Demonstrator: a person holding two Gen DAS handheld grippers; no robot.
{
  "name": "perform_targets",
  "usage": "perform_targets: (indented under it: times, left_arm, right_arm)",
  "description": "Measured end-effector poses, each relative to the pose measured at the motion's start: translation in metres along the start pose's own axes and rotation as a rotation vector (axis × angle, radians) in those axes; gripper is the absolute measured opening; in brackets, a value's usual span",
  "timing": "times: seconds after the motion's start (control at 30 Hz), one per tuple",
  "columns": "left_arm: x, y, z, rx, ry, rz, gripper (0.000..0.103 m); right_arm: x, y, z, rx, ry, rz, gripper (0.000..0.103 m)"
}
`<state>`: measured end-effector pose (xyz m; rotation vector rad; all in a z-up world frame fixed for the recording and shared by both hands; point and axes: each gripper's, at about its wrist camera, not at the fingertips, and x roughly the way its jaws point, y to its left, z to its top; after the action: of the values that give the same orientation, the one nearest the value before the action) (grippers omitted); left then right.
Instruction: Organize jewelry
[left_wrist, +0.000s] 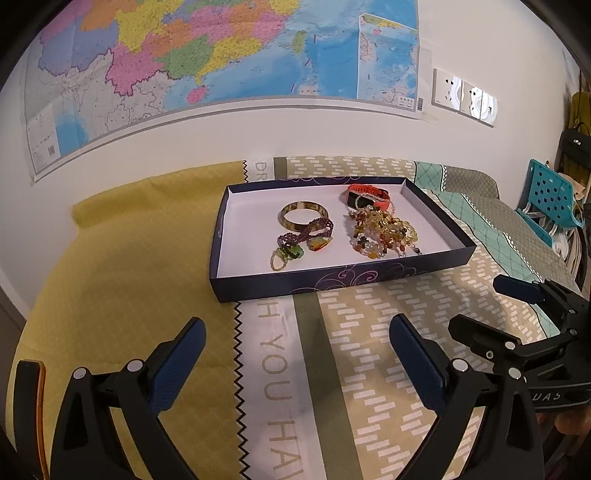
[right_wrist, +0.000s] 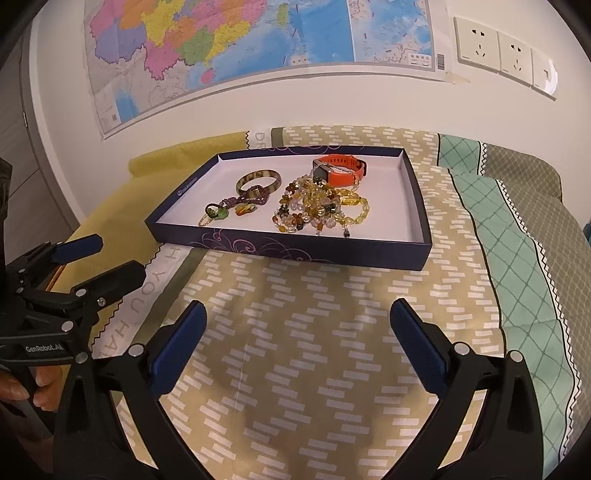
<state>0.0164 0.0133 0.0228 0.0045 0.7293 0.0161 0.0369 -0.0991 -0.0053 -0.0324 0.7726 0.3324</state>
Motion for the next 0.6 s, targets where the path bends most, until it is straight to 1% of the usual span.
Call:
perform_targets:
  times: [0.6]
  left_arm:
    - [-0.0008,-0.0009,-0.0033,0.001,0.008,-0.002,0.096]
  right_arm:
    - [-0.0012,0.0017,-0.0012,-0.003,0.008,0.003,0.098]
